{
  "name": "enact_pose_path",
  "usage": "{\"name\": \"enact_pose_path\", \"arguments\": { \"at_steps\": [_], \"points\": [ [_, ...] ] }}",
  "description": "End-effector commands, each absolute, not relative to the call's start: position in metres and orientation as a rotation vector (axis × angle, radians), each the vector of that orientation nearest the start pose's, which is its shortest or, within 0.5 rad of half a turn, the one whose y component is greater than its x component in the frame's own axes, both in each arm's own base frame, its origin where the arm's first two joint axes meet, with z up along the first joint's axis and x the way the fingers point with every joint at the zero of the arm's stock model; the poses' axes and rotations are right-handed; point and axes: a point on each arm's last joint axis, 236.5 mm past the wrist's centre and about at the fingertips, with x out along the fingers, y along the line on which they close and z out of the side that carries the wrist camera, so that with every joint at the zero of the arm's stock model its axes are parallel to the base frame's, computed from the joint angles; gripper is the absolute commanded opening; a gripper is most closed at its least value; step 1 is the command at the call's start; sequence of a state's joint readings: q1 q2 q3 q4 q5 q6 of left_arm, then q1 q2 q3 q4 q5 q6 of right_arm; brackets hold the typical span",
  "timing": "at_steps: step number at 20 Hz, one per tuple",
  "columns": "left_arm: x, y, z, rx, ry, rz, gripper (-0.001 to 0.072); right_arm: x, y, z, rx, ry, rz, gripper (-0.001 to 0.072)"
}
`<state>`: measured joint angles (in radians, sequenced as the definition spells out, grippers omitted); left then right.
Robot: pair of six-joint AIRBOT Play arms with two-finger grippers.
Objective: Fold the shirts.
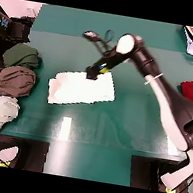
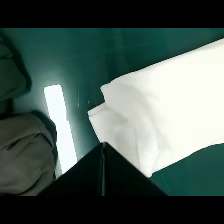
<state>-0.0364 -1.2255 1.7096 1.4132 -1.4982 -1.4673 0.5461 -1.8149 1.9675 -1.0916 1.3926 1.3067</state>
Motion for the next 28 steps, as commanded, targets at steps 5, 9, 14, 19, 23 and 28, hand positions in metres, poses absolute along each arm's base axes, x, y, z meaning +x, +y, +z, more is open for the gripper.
{"name": "enact_pose_path", "arguments": {
  "at_steps": [5,9,14,19,23,28],
  "points": [
    [0.386,-0.053,0.194,0.014,1.040,-0.233,0.0022,0.424,0.224,0.012,0.325,1.439,0.777,0.0489],
    [0.389,-0.062,0.196,-0.008,1.025,-0.262,0.0022,0.423,0.211,-0.027,0.656,1.489,0.716,0.0649],
    [0.395,-0.070,0.202,-0.033,0.988,-0.288,0.0022,0.411,0.248,-0.063,0.700,1.507,0.749,0.0649],
    [0.394,-0.070,0.201,-0.033,0.993,-0.289,0.0022,0.407,0.310,-0.066,0.710,1.449,0.824,0.0646],
    [0.393,-0.070,0.200,-0.032,0.997,-0.290,0.0022,0.385,0.336,-0.068,0.628,1.457,0.915,0.0286],
    [0.392,-0.070,0.200,-0.032,1.000,-0.290,0.0022,0.400,0.323,-0.028,0.541,1.368,1.009,0.0019]
  ]
}}
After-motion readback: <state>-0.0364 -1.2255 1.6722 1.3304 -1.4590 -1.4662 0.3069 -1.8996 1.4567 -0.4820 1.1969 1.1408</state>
